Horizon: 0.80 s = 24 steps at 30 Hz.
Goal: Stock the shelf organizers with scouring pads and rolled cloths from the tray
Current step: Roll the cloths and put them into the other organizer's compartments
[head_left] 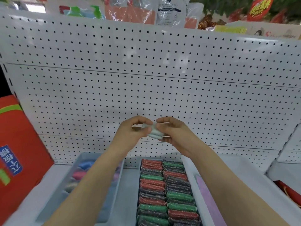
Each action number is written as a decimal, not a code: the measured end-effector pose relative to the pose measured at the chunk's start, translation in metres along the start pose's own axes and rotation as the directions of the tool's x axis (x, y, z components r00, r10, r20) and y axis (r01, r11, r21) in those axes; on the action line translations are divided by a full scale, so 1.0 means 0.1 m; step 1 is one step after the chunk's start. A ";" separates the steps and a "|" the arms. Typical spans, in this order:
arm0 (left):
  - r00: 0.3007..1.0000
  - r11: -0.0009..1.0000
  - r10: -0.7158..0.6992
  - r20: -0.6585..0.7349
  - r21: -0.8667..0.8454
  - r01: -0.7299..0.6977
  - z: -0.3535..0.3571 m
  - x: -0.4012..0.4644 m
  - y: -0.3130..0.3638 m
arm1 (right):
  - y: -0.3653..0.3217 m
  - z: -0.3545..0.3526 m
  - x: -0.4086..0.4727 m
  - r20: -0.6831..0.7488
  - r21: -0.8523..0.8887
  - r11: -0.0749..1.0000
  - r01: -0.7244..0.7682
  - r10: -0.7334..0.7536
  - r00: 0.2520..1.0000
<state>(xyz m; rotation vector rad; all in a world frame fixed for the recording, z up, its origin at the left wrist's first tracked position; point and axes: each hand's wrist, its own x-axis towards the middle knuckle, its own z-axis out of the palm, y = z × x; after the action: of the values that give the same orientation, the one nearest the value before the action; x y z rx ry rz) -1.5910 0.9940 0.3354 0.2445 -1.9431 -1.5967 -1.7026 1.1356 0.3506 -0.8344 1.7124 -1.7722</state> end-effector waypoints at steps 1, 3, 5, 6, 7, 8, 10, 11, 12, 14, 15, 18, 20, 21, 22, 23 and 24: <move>1.000 0.997 0.006 0.020 0.082 -0.008 -0.13 0.01 -0.05 | 0.04 0.09 0.05 0.013 -0.039 0.999 -0.035 0.035 0.999; 0.999 0.975 -0.015 0.049 0.222 0.004 -0.40 0.00 -0.16 | 0.14 0.31 0.16 0.063 -0.179 0.979 -0.099 0.112 0.992; 0.996 0.962 -0.061 0.059 0.269 0.043 -0.69 -0.04 -0.30 | 0.26 0.58 0.28 0.115 -0.331 0.935 -0.123 0.169 0.979; 0.994 0.961 -0.086 0.061 0.269 0.067 -0.85 -0.08 -0.39 | 0.34 0.74 0.33 0.132 -0.380 0.917 -0.120 0.182 0.974; 0.991 0.960 -0.121 0.051 0.261 0.104 -1.02 -0.13 -0.49 | 0.44 0.91 0.38 0.132 -0.409 0.904 -0.120 0.189 0.973; 0.986 0.955 -0.166 0.011 0.253 0.158 -1.20 -0.19 -0.62 | 0.58 1.09 0.43 0.119 -0.429 0.895 -0.124 0.193 0.974; 0.943 0.897 -0.292 -0.157 0.296 0.327 -1.62 -0.33 -0.97 | 0.93 1.44 0.46 0.076 -0.437 0.886 -0.155 0.208 0.975; 0.901 0.829 -0.351 -0.255 0.363 0.426 -1.82 -0.40 -1.14 | 1.12 1.61 0.45 0.059 -0.426 0.887 -0.180 0.226 0.972; 0.856 0.749 -0.403 -0.323 0.422 0.511 -2.00 -0.49 -1.32 | 1.31 1.76 0.42 0.053 -0.428 0.881 -0.201 0.246 0.968; 0.777 0.650 -0.525 -0.348 0.426 0.630 -2.26 -0.64 -1.61 | 1.64 2.02 0.37 0.069 -0.503 0.846 -0.173 0.239 0.969; 0.739 0.647 -0.591 -0.325 0.355 0.674 -2.34 -0.69 -1.73 | 1.78 2.11 0.36 0.064 -0.554 0.818 -0.151 0.223 0.973; 0.672 0.666 -0.701 -0.238 0.117 0.736 -2.46 -0.77 -1.91 | 2.02 2.29 0.33 0.006 -0.733 0.676 -0.073 0.114 0.994; 0.656 0.663 -0.734 -0.177 0.024 0.748 -2.49 -0.79 -1.94 | 2.09 2.33 0.33 -0.006 -0.829 0.556 -0.052 0.084 0.996; 0.651 0.659 -0.745 -0.146 -0.008 0.752 -2.50 -0.78 -1.95 | 2.09 2.34 0.32 0.011 -0.859 0.511 -0.034 0.083 0.996; 0.647 0.654 -0.753 -0.120 -0.033 0.756 -2.52 -0.78 -1.95 | 2.10 2.36 0.32 0.032 -0.883 0.469 -0.006 0.073 0.997; 0.646 0.652 -0.757 -0.097 -0.049 0.757 -2.53 -0.79 -1.94 | 2.10 2.38 0.32 0.047 -0.909 0.417 0.017 0.063 0.997; 0.644 0.649 -0.761 -0.081 -0.067 0.758 -2.54 -0.79 -1.94 | 2.09 2.39 0.33 0.063 -0.933 0.357 0.041 0.051 0.997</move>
<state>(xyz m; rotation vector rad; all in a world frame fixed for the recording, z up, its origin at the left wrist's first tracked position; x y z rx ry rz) -1.4313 0.7738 0.1504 1.2627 -1.8226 -2.0509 -1.5552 0.9405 0.1448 -1.2924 2.6582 -0.5028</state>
